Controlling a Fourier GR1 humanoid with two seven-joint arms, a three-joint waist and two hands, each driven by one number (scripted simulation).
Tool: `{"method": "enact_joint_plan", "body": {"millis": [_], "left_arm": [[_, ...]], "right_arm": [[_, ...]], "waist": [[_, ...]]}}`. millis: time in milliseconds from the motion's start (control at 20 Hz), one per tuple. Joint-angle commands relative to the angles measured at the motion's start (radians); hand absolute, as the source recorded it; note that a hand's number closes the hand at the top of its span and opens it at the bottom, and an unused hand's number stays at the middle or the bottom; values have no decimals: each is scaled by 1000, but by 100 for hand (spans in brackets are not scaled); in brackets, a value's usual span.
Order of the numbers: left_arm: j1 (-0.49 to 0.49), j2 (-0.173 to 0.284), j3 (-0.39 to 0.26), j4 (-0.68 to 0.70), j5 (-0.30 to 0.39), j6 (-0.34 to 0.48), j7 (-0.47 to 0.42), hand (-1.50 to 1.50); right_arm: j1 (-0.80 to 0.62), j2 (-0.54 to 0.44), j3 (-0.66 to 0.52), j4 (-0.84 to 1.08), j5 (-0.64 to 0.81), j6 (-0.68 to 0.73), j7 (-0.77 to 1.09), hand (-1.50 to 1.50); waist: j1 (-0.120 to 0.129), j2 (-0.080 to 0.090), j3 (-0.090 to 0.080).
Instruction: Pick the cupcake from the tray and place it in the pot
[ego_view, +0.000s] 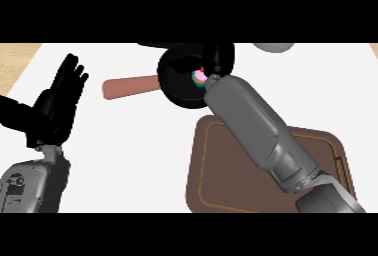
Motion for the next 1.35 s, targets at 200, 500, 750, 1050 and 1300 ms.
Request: {"method": "enact_joint_plan", "body": {"millis": [200,500,750,1050,1300], "left_arm": [[35,-1,18,-9,-14,26,-1,0],[107,-11,23,-13,-23,23,-45,0],[35,52,88,4,27,-11,18,0],[138,-27,15,-115,-25,39,16,0],[122,-1,41,-102,-18,21,21,0]], "right_arm": [[115,0,-171,-76,-189,38,-317,-150],[101,-73,-273,-38,-260,182,-387,-150],[220,-123,-239,-186,-240,259,-321,-150],[344,-192,-244,-318,-250,367,-330,-150],[398,-229,-262,-373,-233,402,-296,-150]], "waist": [[-62,-22,-1],[-69,-25,-2],[-82,-29,-2],[-81,-32,-2],[-82,-31,-2]]}}
